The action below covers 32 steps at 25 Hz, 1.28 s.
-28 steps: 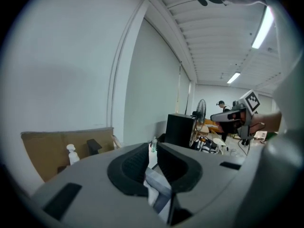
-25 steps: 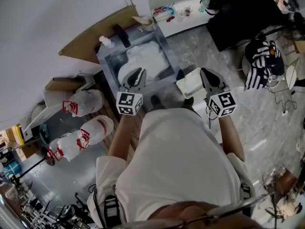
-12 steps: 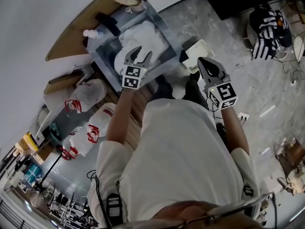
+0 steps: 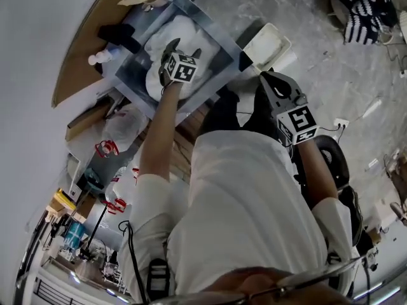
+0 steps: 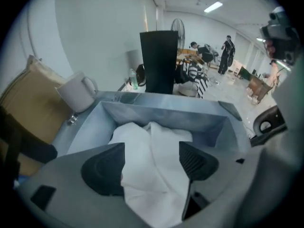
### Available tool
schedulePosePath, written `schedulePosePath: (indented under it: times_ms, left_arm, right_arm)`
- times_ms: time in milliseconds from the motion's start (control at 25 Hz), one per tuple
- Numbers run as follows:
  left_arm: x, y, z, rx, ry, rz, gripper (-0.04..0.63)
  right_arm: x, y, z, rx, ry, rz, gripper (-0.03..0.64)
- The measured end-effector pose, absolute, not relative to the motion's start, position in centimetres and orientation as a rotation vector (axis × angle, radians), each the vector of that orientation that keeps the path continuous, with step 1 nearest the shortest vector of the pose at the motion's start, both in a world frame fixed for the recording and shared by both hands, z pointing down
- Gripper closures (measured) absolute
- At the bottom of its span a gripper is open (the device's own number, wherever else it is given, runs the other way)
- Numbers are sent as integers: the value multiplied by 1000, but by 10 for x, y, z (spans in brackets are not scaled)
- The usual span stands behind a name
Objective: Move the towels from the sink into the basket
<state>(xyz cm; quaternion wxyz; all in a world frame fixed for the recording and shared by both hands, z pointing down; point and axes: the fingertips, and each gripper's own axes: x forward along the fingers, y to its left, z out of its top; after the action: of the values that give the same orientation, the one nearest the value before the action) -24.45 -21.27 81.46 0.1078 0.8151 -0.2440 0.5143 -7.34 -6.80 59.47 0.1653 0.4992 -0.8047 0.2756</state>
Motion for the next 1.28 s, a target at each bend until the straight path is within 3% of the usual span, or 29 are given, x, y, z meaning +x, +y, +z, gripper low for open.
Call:
schedulePosePath:
  times_ms: [200,480,720,1280]
  left_arm:
    - [-247,-223,875,2289,-566,1743,196]
    - [-250,-237,923,2202,-484,1824,189]
    - [-253,-242,906,2225,-545,1783,470]
    - [-286,-210,698,2379,-1004,1322,494]
  right_arm:
    - [-71,-62,622,1439,-2256,868,621]
    - [-70,-57,649,1429,-2221,916,621]
    - [-68,-56,648,1416,-2221,898,621]
    - [-47,-56,582,1365,-2321,713,621]
